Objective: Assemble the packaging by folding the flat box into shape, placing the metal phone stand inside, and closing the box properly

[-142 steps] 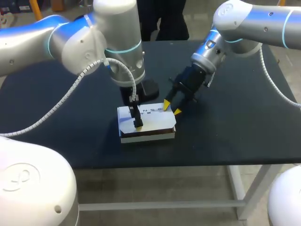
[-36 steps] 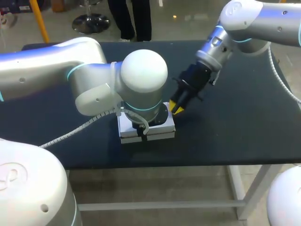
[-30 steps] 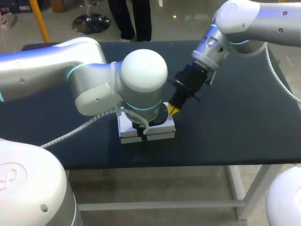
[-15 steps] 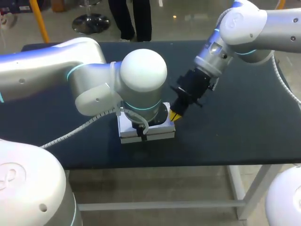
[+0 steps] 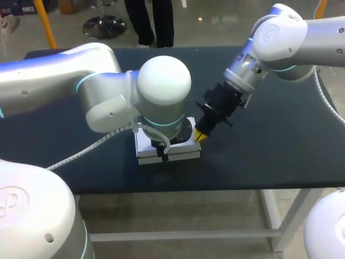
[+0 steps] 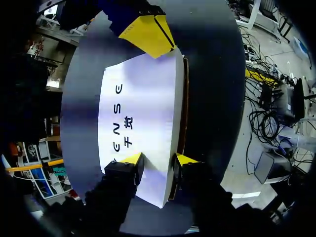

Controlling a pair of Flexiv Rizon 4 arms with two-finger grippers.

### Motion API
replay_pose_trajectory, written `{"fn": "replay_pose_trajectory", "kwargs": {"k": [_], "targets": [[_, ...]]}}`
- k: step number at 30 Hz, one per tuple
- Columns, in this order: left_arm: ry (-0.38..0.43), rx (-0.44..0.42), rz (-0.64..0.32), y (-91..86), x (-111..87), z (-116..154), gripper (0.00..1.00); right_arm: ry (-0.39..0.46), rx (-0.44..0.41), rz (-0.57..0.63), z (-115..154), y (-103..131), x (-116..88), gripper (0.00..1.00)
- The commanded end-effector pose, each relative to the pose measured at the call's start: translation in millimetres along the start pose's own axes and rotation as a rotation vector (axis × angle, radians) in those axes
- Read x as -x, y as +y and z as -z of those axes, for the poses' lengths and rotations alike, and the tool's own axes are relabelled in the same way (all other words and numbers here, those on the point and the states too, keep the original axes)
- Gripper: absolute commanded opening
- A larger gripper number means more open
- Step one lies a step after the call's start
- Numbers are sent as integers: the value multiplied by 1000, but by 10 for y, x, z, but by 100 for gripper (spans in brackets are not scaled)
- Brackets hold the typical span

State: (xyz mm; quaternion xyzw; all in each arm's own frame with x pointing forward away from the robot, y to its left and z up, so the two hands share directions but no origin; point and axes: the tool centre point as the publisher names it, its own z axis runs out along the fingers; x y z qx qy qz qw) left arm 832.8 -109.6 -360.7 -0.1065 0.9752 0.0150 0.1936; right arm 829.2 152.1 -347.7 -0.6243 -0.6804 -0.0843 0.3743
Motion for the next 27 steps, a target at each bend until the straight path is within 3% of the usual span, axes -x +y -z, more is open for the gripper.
{"fn": "replay_pose_trajectory", "kwargs": {"k": [1,17,27], "targets": [[-3,2,1,6,-5,-3,42,-2,-11,-8,-18,45,17,0],[11,0,6,45,-4,-22,43,1,-26,-29,-69,105,64,0],[73,-103,-26,242,41,188,47,7,-25,-33,-83,101,81,0]]}}
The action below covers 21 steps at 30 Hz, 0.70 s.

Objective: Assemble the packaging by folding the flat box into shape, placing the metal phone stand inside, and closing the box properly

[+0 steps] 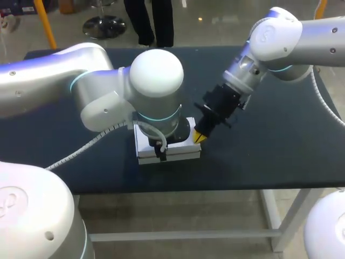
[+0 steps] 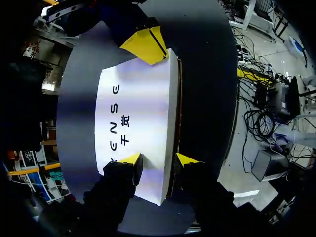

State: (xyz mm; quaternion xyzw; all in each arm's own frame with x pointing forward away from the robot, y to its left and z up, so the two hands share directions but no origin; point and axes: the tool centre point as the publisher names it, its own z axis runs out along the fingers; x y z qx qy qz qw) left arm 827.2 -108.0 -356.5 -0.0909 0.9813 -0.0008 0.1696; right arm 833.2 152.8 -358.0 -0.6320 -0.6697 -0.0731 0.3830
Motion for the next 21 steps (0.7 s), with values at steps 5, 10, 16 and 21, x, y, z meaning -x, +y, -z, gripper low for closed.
{"fn": "replay_pose_trajectory", "kwargs": {"k": [5,10,16,21], "targets": [[107,-182,26,343,168,268,33,3,-5,0,-28,36,24,0],[147,-234,82,385,255,231,0,4,-4,0,-33,45,20,0],[204,-256,119,436,297,74,0,3,-2,0,-36,51,16,0],[224,-259,115,430,261,-13,0,2,-2,-1,-46,57,15,0]]}}
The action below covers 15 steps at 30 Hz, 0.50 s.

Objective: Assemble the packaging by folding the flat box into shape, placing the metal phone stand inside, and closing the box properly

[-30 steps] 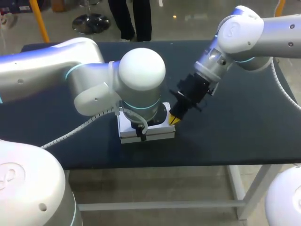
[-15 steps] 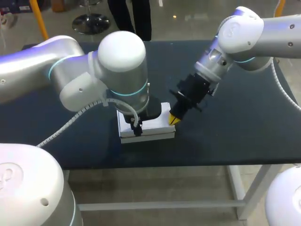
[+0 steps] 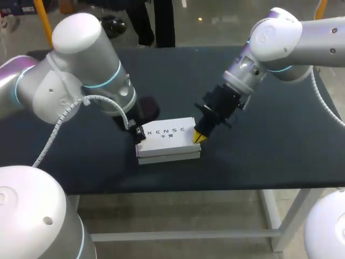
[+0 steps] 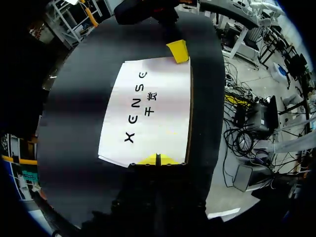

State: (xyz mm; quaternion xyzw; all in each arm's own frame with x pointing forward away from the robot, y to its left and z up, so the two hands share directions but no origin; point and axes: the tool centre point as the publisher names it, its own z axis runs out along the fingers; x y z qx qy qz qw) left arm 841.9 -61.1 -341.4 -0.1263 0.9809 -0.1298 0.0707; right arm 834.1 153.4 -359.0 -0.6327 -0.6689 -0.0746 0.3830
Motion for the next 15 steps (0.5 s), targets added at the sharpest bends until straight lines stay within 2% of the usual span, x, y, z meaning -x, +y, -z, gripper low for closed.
{"fn": "replay_pose_trajectory", "kwargs": {"k": [1,15], "targets": [[11,-34,-2,22,3,-102,0,0,-5,-1,-42,46,14,0],[29,-26,6,117,-71,-251,0,5,-17,-21,-96,95,74,0]]}}
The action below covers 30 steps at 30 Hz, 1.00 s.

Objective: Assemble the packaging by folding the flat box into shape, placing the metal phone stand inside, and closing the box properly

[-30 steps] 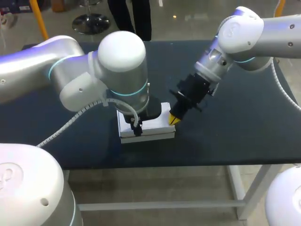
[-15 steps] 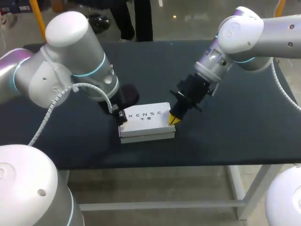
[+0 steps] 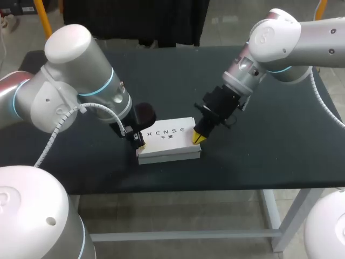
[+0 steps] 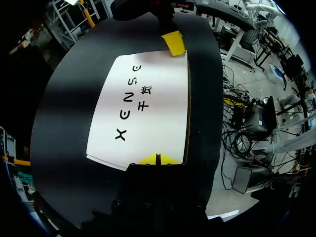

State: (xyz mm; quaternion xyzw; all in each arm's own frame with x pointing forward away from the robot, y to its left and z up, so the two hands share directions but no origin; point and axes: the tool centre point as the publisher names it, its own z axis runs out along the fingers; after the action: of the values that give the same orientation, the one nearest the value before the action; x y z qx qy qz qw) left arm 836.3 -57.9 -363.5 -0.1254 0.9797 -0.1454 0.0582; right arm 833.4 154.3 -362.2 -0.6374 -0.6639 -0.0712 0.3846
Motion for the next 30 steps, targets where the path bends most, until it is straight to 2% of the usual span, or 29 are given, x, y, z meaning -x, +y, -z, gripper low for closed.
{"fn": "replay_pose_trajectory", "kwargs": {"k": [1,13,22,30], "targets": [[3,2,4,19,-1,-70,0,7,-19,-10,-77,99,74,0],[20,2,4,13,9,-129,0,37,-55,-38,-172,155,182,0],[-37,-17,-46,-113,-60,61,0,7,17,38,16,12,-29,0],[8,-4,-38,-105,3,-111,0,23,-9,11,-69,122,57,0]]}}
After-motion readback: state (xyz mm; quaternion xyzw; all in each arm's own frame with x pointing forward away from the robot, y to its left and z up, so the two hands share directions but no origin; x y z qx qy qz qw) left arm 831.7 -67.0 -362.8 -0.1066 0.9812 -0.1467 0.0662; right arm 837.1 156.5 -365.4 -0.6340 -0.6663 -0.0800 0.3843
